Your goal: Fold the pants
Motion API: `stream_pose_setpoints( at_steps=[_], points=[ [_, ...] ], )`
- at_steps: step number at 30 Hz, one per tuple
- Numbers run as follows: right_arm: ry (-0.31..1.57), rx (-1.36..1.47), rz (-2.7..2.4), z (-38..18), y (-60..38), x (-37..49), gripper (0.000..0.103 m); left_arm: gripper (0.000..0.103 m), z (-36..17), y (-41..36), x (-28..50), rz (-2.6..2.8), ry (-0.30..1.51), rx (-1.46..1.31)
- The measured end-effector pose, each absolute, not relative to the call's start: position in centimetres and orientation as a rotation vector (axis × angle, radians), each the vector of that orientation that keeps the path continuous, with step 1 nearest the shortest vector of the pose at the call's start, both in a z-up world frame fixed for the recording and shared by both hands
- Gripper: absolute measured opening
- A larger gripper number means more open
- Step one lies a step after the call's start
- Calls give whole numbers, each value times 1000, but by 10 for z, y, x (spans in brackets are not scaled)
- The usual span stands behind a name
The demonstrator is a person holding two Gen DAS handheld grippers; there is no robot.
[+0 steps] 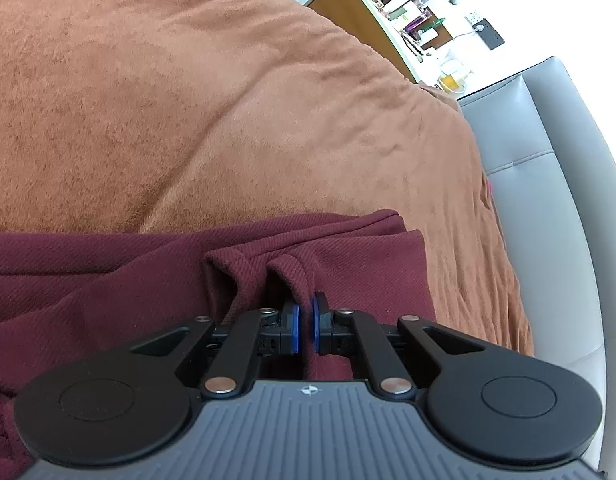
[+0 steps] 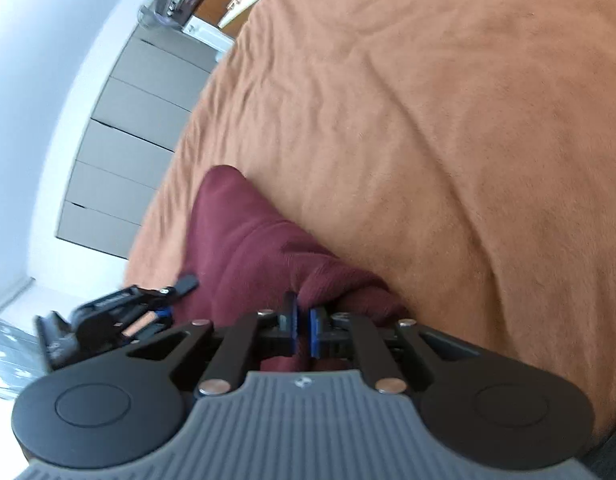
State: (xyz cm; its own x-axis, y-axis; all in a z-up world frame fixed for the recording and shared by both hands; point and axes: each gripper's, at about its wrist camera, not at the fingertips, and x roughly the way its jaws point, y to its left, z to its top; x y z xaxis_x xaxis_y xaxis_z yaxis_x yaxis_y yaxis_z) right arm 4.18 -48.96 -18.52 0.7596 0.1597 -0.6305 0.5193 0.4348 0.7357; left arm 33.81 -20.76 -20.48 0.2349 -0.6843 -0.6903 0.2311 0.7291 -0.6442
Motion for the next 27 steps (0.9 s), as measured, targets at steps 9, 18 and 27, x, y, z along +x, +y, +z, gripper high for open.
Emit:
stream_pose_setpoints(
  at_steps=[9, 18, 27],
  points=[
    [696, 1165, -247, -185, -502, 38, 25, 7, -202, -211, 334, -657, 1164, -429],
    [649, 1161, -254, -175, -499, 34, 1, 7, -198, -202, 335, -637, 1136, -462],
    [622, 1097, -235, -148, -474, 2, 0, 7, -195, -195, 338, -622, 1104, -479]
  ],
)
